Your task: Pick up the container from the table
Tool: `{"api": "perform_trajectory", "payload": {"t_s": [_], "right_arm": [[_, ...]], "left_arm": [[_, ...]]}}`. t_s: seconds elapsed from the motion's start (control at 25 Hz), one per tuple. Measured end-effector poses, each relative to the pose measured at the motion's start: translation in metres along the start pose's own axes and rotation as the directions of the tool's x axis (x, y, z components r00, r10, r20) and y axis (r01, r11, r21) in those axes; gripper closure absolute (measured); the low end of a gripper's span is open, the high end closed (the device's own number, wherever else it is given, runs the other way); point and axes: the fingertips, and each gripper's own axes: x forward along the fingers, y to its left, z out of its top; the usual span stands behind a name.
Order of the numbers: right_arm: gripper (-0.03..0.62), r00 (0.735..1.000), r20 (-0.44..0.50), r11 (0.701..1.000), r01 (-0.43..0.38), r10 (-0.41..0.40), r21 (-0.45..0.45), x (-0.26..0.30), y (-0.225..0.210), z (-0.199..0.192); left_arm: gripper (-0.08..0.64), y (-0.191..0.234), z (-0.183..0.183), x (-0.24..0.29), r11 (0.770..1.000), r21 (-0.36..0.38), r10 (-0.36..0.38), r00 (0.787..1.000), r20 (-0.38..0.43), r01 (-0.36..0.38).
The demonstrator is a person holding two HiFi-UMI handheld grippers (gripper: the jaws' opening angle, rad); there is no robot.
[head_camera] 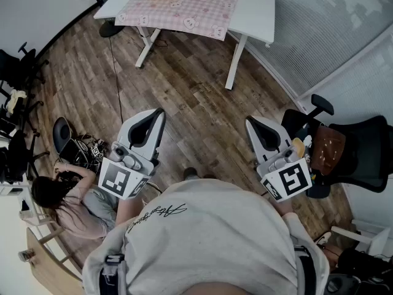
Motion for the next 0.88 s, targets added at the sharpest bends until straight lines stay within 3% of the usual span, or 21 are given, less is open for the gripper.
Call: {"api": "perform_trajectory", "payload": {"t_s": [0.28, 0.88], "right_arm": [[0.591, 1.000, 0.012, 1.000, 0.008, -0.008, 0.015, 0.000, 0.004, 0.003], [0.589, 0.999, -0.026, 0.999, 0.032, -0.031, 0.019, 0.005, 0.007, -0.007]], "left_arm": [[0.560, -0.005, -0.002, -0.005, 0.999, 0.033, -0.023, 1.000, -0.020, 0.023], [0.558, 0.001, -0.002, -0.006, 1.000, 0.004, -0.012, 1.000, -0.021, 0.012]]}}
